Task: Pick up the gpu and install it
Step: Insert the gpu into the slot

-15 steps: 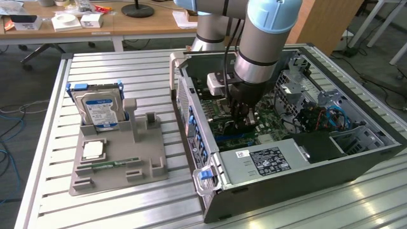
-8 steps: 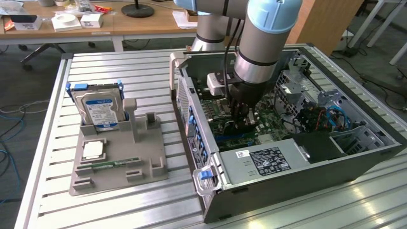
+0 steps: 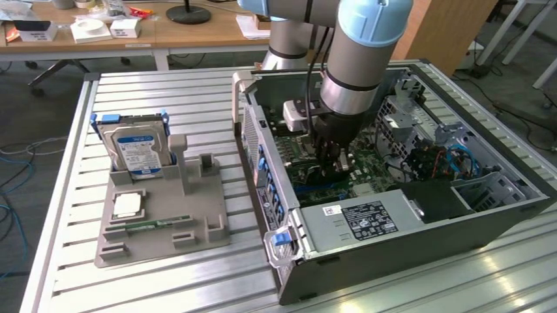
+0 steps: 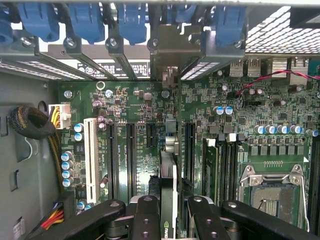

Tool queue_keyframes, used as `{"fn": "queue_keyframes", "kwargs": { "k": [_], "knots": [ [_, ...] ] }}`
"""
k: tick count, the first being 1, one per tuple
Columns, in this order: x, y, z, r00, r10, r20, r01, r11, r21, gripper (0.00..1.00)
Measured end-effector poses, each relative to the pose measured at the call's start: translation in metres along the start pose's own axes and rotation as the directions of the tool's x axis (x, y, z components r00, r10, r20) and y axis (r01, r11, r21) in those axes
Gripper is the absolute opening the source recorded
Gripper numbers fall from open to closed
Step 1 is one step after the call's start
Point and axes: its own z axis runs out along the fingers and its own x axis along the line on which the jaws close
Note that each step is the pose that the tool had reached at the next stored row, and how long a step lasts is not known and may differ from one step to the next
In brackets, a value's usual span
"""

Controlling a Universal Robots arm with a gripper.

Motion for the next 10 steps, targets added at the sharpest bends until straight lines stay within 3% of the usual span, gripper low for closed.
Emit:
{"fn": "queue_keyframes", "kwargs": {
  "k": [10],
  "knots": [
    [0.0000, 0.0001, 0.0016, 1.0000, 0.000, 0.0002, 0.000, 1.0000, 0.0000, 0.26]
  ]
}}
